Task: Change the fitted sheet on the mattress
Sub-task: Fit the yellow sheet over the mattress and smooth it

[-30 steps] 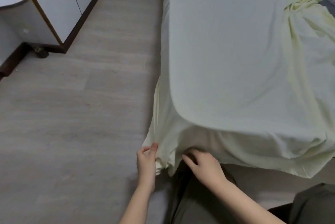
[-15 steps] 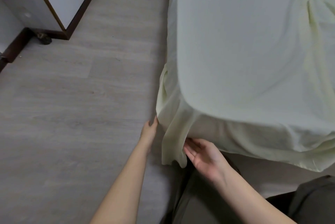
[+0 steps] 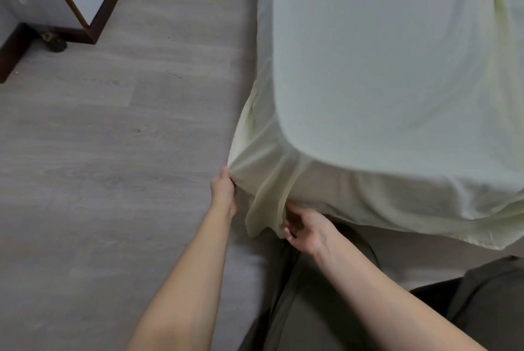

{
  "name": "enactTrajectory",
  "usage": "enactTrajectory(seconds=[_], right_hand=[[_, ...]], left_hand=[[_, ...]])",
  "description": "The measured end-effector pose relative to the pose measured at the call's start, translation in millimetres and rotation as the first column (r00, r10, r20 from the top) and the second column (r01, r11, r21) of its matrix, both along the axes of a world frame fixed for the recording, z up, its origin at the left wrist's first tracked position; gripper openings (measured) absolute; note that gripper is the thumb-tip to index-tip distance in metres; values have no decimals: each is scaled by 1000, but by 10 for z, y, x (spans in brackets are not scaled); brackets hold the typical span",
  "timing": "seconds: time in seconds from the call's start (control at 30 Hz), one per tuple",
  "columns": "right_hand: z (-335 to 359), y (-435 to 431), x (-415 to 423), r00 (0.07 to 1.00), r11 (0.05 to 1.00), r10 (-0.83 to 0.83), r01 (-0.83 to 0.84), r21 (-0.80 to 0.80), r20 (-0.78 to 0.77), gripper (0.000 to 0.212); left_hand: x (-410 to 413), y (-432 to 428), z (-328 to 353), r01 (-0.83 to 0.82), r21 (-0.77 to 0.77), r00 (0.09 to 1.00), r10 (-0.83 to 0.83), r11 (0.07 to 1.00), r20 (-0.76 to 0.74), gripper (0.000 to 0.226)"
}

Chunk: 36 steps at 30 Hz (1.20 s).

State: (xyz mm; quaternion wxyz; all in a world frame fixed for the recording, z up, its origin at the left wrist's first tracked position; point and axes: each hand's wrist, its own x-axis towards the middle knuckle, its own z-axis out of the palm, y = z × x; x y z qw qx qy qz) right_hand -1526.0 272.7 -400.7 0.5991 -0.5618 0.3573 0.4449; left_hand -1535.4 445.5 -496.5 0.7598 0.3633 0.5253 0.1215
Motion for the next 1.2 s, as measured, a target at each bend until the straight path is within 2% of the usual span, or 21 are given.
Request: enactTrajectory(seconds=[0.07, 0.13, 0.17, 0.2, 0.27, 0.3, 0.33, 0.37, 0.43, 0.5, 0.53, 0.6, 0.67, 0.77, 0.83, 0.9, 0.97, 1.07, 1.2], right_hand=[[-51, -12, 0, 1000, 1000, -19, 19, -11, 15, 11], [-85, -42, -11, 1000, 999, 12, -11, -51, 18, 13], [-95, -57, -16, 1000, 998, 20, -20, -59, -1, 12], [-105, -70, -16, 1000, 998, 16, -16, -54, -18, 13], [-111, -82, 1, 1000, 999, 21, -21, -41, -11, 15], [-106, -85, 9, 999, 998, 35, -35, -45, 5, 15], [-101, -85, 16, 999, 998, 47, -46, -53, 22, 15], [-97, -84, 25, 998, 997, 52, -49, -62, 36, 15], [-72, -76, 37, 999, 999, 28, -27, -45, 34, 15], [-48, -69, 37, 997, 997, -71, 70, 43, 5, 16], [-35, -65, 33, 987, 982, -157, 158, 108, -15, 16], [-5, -53, 9, 933, 902, -357, 358, 239, -52, 15], [45, -23, -6, 869, 812, -487, 485, 325, -81, 22], [132, 68, -10, 827, 738, -545, 551, 390, -136, 26], [176, 111, 9, 828, 738, -533, 555, 384, -173, 21], [192, 117, 30, 817, 728, -533, 576, 372, -220, 20], [184, 105, 51, 796, 704, -552, 605, 373, -249, 26], [169, 106, 43, 798, 692, -544, 602, 399, -259, 36], [137, 128, 23, 793, 667, -537, 608, 431, -287, 44]], left_hand=[[-20, 27, 92, -98, 86, 991, 105, 991, -79, 43], [-59, 37, 224, -111, 236, 973, 154, 965, -174, 55], [-92, 43, 291, -104, 263, 976, 150, 959, -160, 61], [-128, 41, 388, -70, 195, 991, 92, 978, -102, 69], [-206, 32, 541, 114, -99, 986, -100, 989, 134, 88], [-255, 24, 597, 233, -173, 952, -187, 957, 244, 90], [-308, 11, 633, 336, -172, 918, -282, 926, 278, 84], [-366, -8, 655, 419, -126, 891, -381, 899, 247, 74], [-461, -86, 695, 535, 1, 842, -533, 845, 84, 65], [-531, -151, 651, 571, 69, 820, -571, 818, -26, 60], [-560, -174, 624, 539, 53, 841, -540, 841, 12, 54], [-607, -251, 625, 370, -60, 920, -356, 927, 163, 39], [-612, -327, 632, 195, -90, 964, -174, 977, 201, 30], [-607, -439, 624, 25, 38, 992, -30, 999, 125, 26], [-611, -508, 595, 28, 191, 999, -31, 981, 12, 34], [-652, -540, 562, 129, 393, 990, -96, 911, -101, 54], [-667, -559, 540, 271, 547, 962, -212, 792, -169, 64], [-638, -618, 529, 444, 549, 894, -388, 708, -224, 52], [-597, -736, 589, 611, 603, 785, -496, 513, -372, 27]])
